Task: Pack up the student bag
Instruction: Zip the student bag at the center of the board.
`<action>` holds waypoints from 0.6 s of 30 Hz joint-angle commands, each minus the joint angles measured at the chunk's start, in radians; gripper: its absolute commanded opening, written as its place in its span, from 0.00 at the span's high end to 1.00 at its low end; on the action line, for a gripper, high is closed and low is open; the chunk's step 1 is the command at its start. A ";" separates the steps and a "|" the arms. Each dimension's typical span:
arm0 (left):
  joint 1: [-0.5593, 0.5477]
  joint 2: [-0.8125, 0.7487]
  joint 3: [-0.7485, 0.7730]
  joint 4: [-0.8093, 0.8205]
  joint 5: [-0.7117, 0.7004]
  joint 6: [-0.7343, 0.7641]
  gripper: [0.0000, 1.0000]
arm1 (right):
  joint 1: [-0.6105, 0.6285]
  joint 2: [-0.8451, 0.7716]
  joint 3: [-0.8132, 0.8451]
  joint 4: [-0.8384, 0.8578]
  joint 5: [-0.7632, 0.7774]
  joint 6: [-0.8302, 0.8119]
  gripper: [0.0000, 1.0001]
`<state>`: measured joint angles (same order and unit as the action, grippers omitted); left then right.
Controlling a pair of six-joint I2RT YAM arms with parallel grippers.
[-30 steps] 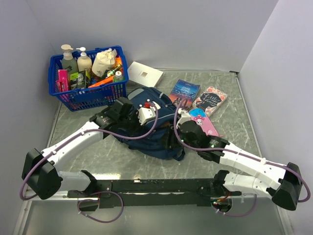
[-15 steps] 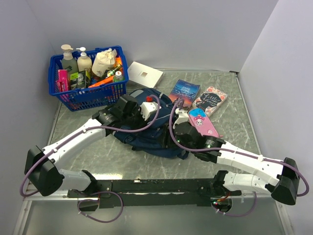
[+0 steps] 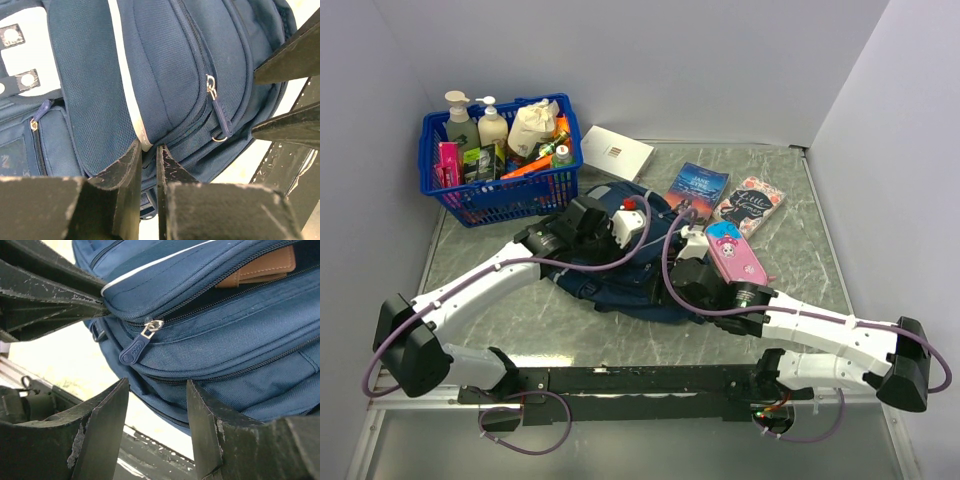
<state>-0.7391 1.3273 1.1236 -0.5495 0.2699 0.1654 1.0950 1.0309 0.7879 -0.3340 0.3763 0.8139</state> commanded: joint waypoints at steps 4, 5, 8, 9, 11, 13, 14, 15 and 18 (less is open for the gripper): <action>-0.048 0.023 0.082 0.074 0.005 -0.084 0.99 | 0.065 -0.009 0.088 0.003 0.162 0.014 0.44; -0.049 0.029 0.084 0.075 0.000 -0.089 0.99 | 0.075 -0.026 0.085 0.001 0.171 0.014 0.44; -0.049 0.038 0.082 0.079 -0.009 -0.105 0.99 | 0.088 -0.061 0.054 0.035 0.185 -0.004 0.44; -0.049 0.038 0.081 0.080 -0.006 -0.110 0.99 | 0.088 -0.063 0.050 0.035 0.190 0.004 0.44; -0.049 0.041 0.084 0.085 0.002 -0.124 0.99 | 0.088 -0.048 0.051 0.015 0.190 0.014 0.44; -0.049 0.046 0.097 0.083 0.005 -0.133 0.99 | 0.088 -0.026 0.071 -0.017 0.199 0.028 0.44; -0.049 0.047 0.100 0.083 0.008 -0.141 0.99 | 0.088 -0.008 0.076 -0.028 0.205 0.033 0.44; -0.049 0.047 0.105 0.082 0.011 -0.142 0.99 | 0.086 -0.003 0.076 -0.036 0.205 0.037 0.44; -0.049 0.050 0.122 0.083 0.014 -0.150 0.99 | 0.085 0.004 0.074 -0.040 0.205 0.041 0.44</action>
<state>-0.7918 1.3876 1.1671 -0.5529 0.2657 0.0818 1.1755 1.0252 0.8192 -0.3538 0.5430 0.8330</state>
